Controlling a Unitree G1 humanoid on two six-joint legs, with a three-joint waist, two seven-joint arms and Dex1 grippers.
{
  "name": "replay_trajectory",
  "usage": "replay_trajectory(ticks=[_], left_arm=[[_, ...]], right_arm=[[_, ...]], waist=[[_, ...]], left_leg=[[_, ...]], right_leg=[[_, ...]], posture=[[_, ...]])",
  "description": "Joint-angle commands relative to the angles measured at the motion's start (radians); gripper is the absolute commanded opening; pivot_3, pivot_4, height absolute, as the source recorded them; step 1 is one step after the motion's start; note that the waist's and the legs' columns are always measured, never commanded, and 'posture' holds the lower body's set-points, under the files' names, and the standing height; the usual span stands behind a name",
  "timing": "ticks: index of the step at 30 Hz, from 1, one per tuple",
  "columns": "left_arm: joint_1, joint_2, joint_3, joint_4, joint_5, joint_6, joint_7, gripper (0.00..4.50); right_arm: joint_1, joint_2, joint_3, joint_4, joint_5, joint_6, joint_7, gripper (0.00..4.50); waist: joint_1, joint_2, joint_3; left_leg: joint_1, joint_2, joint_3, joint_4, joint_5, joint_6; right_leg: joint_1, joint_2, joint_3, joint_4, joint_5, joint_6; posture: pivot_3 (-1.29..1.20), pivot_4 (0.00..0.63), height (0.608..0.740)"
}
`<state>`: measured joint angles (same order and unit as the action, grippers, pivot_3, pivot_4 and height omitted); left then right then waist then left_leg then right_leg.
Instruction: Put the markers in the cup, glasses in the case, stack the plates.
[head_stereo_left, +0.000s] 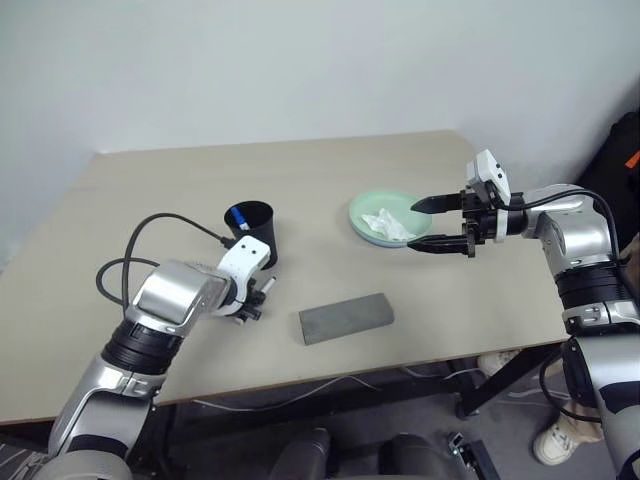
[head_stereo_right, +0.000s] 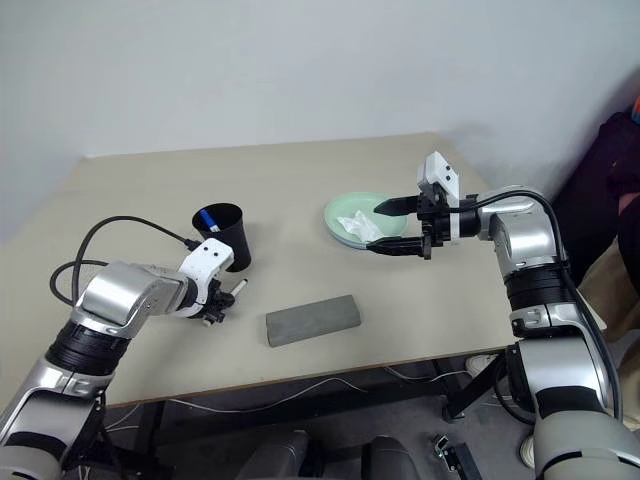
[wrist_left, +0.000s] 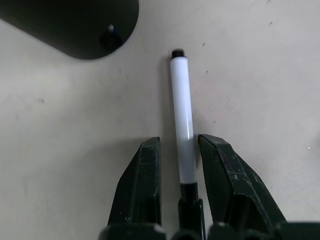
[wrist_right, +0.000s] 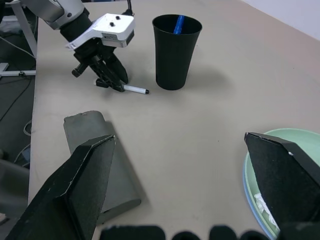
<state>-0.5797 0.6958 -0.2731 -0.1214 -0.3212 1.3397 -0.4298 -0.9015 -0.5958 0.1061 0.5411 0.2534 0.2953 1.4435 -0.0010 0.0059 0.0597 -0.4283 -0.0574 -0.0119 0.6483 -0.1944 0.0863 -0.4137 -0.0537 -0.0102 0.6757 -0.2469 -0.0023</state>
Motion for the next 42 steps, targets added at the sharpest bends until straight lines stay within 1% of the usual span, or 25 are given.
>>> replay_trajectory(ticks=[1,3,6,10,17,22,25,29,32,34,36,37,40,42], left_arm=[[0.013,0.02,0.025,-0.106,0.0,-0.127,-0.056,1.17],[0.035,0.027,0.037,-0.148,-0.008,-0.208,-0.099,1.17],[0.057,0.033,0.058,-0.194,-0.023,-0.276,-0.151,1.17],[0.08,-0.006,0.144,-0.242,-0.076,-0.403,-0.216,1.17],[0.055,-0.083,0.249,-0.211,-0.135,-0.543,-0.263,1.17],[0.038,-0.097,0.261,-0.19,-0.134,-0.539,-0.252,1.17],[0.043,-0.082,0.251,-0.194,-0.141,-0.464,-0.245,1.17],[0.036,-0.049,0.214,-0.153,-0.097,-0.381,-0.221,1.17],[0.019,-0.035,0.201,-0.118,-0.09,-0.3,-0.196,1.73],[0.006,-0.021,0.18,-0.097,-0.054,-0.27,-0.167,2.36],[-0.013,0.002,0.135,-0.063,0.012,-0.239,-0.118,3.11],[-0.031,0.016,0.105,-0.047,0.034,-0.205,-0.106,3.34],[-0.055,0.016,0.076,-0.031,0.042,-0.134,-0.097,3.34],[-0.064,0.013,0.063,-0.016,0.056,-0.121,-0.089,3.34]], right_arm=[[-0.041,0.0,-0.015,-0.009,0.008,-0.019,0.008,4.5],[-0.046,0.003,-0.013,-0.001,0.005,-0.02,0.008,4.5],[-0.052,0.006,-0.011,0.003,0.004,-0.021,0.008,4.5],[-0.052,0.006,-0.011,0.0,0.007,-0.02,0.011,4.5],[-0.05,0.001,-0.014,0.002,0.005,-0.018,0.013,4.5],[-0.054,0.0,-0.014,0.003,0.004,-0.017,0.016,4.5],[-0.053,0.001,-0.013,0.003,0.003,-0.017,0.016,4.5],[-0.049,0.005,-0.01,0.002,0.001,-0.019,0.013,4.5],[-0.05,0.008,-0.009,0.003,0.001,-0.018,0.013,4.5],[-0.052,0.01,-0.009,0.005,0.0,-0.019,0.013,4.5],[-0.052,0.01,-0.01,0.006,-0.001,-0.02,0.012,4.5],[-0.052,0.011,-0.01,0.007,-0.001,-0.02,0.012,4.5],[-0.046,0.009,-0.011,0.0,0.0,-0.02,0.012,4.5],[-0.047,0.009,-0.011,0.002,-0.001,-0.02,0.011,4.5]], waist=[[0.002,0.0,0.0],[0.002,0.0,0.0],[0.001,0.0,0.0],[0.002,0.0,0.0],[0.002,0.0,0.0],[0.003,0.0,0.0],[0.002,0.0,0.0],[0.002,0.0,0.0],[0.002,0.0,0.0],[0.003,0.0,0.0],[0.003,0.0,0.0],[0.003,0.0,0.0],[0.003,0.0,0.0],[0.003,0.0,0.0]], left_leg=[[0.0,0.0,0.0,0.0,0.0,0.0],[-0.001,0.0,0.0,-0.001,0.0,0.0],[-0.001,0.0,0.0,-0.001,0.0,0.0],[-0.001,0.0,0.0,-0.003,0.0,0.0],[0.0,0.0,0.0,-0.002,0.0,0.0],[0.0,0.0,0.0,-0.002,0.0,0.0],[0.0,0.0,0.0,-0.002,0.0,0.0],[0.0,0.0,0.0,-0.001,0.001,0.001],[0.0,0.0,0.0,-0.001,0.001,0.001],[0.0,0.0,0.0,-0.001,0.001,0.001],[0.0,0.0,0.0,-0.001,0.001,0.001],[0.0,0.0,0.0,-0.001,0.001,0.001],[0.0,0.0,0.0,-0.001,0.002,0.001],[0.0,0.0,0.0,-0.001,0.002,0.001]], right_leg=[[0.0,0.0,0.0,0.0,0.0,0.0],[0.0,0.0,0.0,-0.001,0.0,0.0],[0.0,-0.001,0.0,-0.002,0.0,0.0],[-0.001,-0.001,0.0,-0.002,0.0,0.0],[0.0,-0.001,0.0,-0.002,0.0,0.0],[0.0,0.0,-0.001,-0.002,0.0,0.0],[0.001,0.0,0.0,-0.002,0.0,0.0],[0.001,0.001,0.0,-0.001,0.0,0.0],[0.001,0.001,0.0,-0.001,0.0,0.0],[0.001,0.001,0.0,-0.001,0.0,0.0],[0.001,0.001,-0.001,-0.001,0.0,0.0],[0.001,0.001,-0.001,-0.001,0.0,0.0],[0.0,0.001,0.0,-0.001,0.0,0.0],[0.0,0.001,0.0,-0.001,0.0,0.0]], posture=[[0.0,0.0,0.727],[0.0,0.0,0.727],[0.0,0.0,0.727],[0.0,0.0,0.727],[0.0,0.0,0.727],[0.0,0.0,0.727],[0.0,0.0,0.727],[0.0,0.0,0.727],[0.0,0.0,0.727],[0.0,0.0,0.727],[0.0,0.0,0.727],[0.0,0.0,0.727],[0.0,0.0,0.727],[0.0,0.0,0.727]])
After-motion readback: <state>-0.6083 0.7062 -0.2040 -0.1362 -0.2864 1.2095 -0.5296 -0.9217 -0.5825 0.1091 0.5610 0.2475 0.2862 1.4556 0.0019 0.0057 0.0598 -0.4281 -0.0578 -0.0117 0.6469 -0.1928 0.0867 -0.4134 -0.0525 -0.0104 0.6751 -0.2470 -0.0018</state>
